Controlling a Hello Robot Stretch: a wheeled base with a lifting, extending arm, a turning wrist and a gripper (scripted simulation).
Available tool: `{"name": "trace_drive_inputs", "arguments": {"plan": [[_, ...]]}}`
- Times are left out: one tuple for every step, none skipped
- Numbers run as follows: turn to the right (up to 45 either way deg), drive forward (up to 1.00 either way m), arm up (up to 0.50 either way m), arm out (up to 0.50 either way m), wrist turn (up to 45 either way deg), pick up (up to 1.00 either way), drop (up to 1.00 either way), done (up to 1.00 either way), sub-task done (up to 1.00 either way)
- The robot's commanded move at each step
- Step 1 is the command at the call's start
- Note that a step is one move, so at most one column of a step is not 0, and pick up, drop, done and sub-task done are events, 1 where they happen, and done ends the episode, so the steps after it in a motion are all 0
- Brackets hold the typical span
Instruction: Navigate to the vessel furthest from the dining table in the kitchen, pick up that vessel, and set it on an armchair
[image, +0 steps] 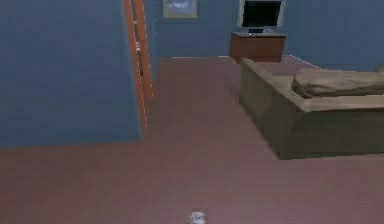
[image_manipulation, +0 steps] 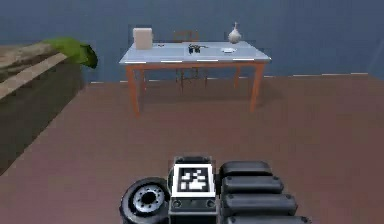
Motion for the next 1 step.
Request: {"name": "trace_drive_inputs", "arguments": {"plan": [[0.0, 1.0, 0.0, 0.0, 0.0, 0.0, 0.0, 0.0, 0.0]]}}
